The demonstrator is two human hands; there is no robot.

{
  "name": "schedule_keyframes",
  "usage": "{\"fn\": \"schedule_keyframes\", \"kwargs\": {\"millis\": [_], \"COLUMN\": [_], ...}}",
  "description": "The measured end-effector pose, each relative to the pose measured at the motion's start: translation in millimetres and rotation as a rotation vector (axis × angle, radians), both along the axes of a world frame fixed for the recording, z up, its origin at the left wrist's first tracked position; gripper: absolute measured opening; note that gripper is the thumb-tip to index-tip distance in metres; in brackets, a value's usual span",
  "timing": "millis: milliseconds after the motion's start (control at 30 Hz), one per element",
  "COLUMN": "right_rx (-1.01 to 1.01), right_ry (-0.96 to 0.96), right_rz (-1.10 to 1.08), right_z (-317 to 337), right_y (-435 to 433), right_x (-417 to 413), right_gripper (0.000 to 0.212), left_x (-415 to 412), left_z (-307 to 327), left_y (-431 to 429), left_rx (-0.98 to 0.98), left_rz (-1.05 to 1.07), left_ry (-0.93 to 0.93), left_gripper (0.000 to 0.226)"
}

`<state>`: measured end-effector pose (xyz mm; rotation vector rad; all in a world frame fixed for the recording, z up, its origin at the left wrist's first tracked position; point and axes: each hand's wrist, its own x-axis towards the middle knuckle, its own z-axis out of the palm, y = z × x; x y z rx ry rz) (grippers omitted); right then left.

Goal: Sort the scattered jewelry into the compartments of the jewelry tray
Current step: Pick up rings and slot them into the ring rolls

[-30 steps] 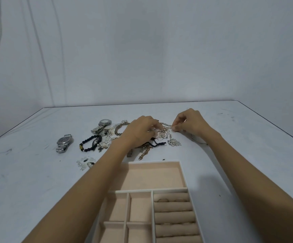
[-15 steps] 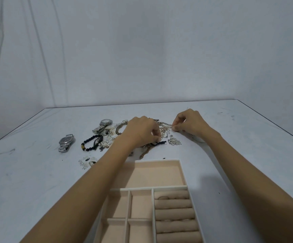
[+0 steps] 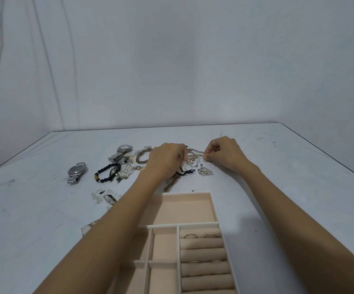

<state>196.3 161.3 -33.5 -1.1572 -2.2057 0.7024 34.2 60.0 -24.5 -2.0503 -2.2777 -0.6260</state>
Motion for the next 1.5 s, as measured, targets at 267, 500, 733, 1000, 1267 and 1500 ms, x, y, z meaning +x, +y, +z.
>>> {"fn": "schedule_keyframes", "kwargs": {"millis": [267,500,733,1000,1267,1500], "right_rx": [0.003,0.002,0.121,0.06,-0.063,-0.147], "right_ry": [-0.002,-0.03,0.025,0.217,0.361,0.486], "right_rz": [-0.004,-0.012,-0.081,0.015,0.109,0.133], "right_z": [-1,1,2,24,27,23], "right_y": [2,-1,-14,-55,-121,-172], "right_x": [-1,-2,-1,6,31,67], "right_gripper": [0.007,0.01,0.009,0.005,0.008,0.009], "left_x": [-1,8,8,4,23,41], "left_z": [3,9,8,24,18,14], "left_y": [-3,0,-6,-55,-144,-175], "left_rx": [-0.005,-0.124,-0.048,0.147,0.309,0.23], "left_rz": [0.02,0.11,0.105,-0.046,-0.165,-0.269], "left_ry": [0.137,-0.027,-0.111,-0.384,-0.76,-0.752], "left_gripper": [0.021,0.02,0.012,0.014,0.012,0.013]}}
